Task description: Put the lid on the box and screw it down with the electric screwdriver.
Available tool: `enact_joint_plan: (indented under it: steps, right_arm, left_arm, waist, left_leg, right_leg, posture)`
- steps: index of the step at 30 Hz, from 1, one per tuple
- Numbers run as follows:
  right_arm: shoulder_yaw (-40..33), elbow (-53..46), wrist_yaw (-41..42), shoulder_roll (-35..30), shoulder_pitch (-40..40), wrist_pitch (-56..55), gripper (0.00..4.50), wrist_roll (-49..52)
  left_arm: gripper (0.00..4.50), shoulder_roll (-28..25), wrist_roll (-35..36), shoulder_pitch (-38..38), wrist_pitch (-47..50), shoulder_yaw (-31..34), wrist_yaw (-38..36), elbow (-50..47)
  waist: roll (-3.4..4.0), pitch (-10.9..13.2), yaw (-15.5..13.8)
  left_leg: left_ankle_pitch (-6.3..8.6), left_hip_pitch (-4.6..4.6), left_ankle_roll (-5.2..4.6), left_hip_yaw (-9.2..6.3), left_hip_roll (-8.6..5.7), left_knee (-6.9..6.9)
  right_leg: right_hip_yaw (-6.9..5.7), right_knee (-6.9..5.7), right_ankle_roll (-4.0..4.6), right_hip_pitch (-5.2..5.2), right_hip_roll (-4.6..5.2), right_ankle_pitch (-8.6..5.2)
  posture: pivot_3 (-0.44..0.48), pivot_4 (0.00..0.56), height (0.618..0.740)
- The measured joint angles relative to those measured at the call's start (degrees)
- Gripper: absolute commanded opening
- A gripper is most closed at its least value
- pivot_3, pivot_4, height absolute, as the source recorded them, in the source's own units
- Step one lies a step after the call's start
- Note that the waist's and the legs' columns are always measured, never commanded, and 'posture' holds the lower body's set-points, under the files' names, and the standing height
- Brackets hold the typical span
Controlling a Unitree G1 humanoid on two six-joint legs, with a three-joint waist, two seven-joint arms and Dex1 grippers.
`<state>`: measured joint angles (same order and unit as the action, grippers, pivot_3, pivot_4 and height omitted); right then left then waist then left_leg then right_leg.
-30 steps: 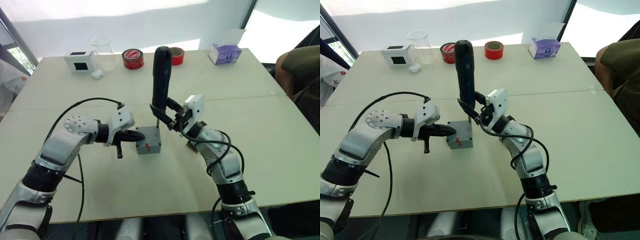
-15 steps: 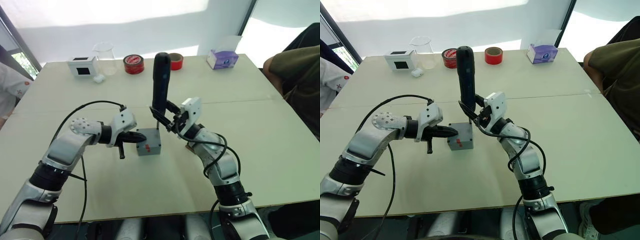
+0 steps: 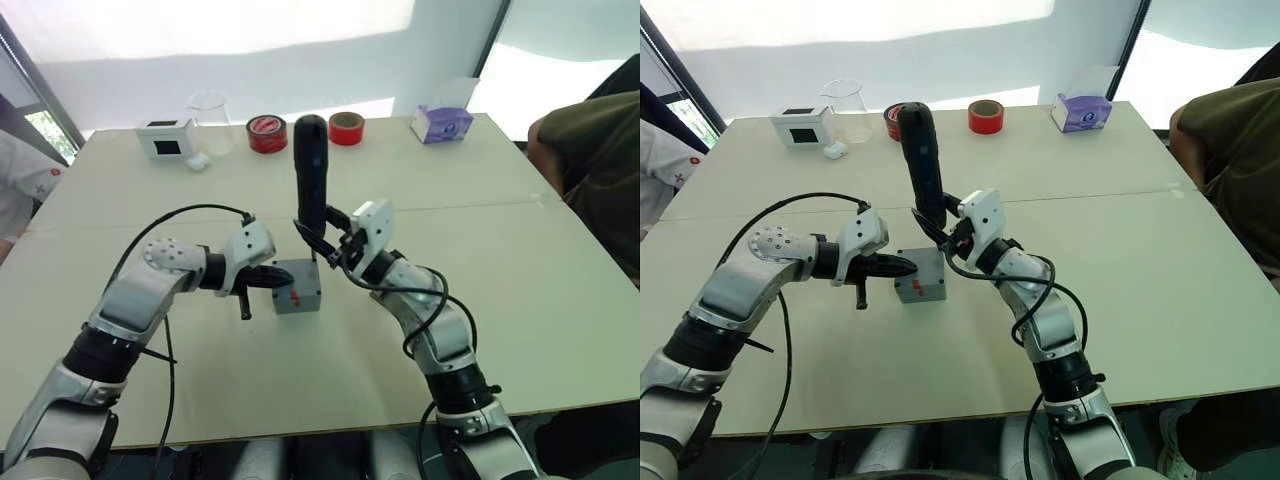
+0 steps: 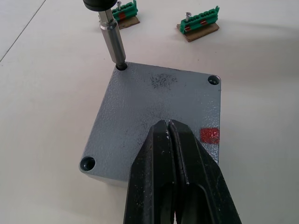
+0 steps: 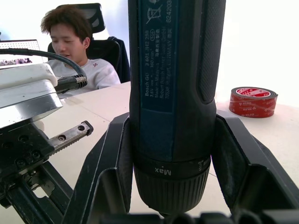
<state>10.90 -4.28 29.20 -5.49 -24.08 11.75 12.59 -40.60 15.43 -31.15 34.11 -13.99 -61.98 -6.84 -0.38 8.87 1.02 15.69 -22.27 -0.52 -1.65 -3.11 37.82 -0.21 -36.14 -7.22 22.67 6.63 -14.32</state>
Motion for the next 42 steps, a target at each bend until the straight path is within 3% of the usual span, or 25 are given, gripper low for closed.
enact_joint_plan:
  steps: [4,8,42]
  right_arm:
    - [-0.54,0.44,-0.31,0.81,0.26,0.06,1.76,0.46]
    - [-1.38,0.64,-0.14,1.06,1.57,0.06,1.76,1.93]
    - [1.01,1.58,-1.66,0.8,0.8,0.12,1.76,-0.58]
  left_arm:
    - [0.0,0.0,-0.19,0.31,-0.31,0.01,0.0,0.01]
    - [0.0,-0.01,-0.37,1.2,-0.68,0.0,-0.02,0.03]
    - [0.0,0.16,-1.05,1.71,-2.16,-0.49,-0.33,1.23]
  waist:
    - [0.01,-0.06,0.0]
    - [-0.04,-0.35,0.0]
    - [-0.17,-1.26,0.0]
  left_leg:
    - [0.01,0.17,0.0,0.0,0.0,-0.1]
    - [0.02,0.9,-0.01,0.06,-0.02,-0.63]
    - [0.05,0.93,-0.02,-0.02,0.02,-0.86]
  right_leg:
    - [0.0,0.06,0.01,-0.01,0.0,0.0]
    - [0.04,0.32,0.07,-0.47,0.08,-0.08]
    - [0.03,0.4,0.24,-0.42,0.14,-0.3]
  posture:
    - [0.0,0.15,0.74]
    - [0.0,0.15,0.74]
    - [0.0,0.15,0.74]
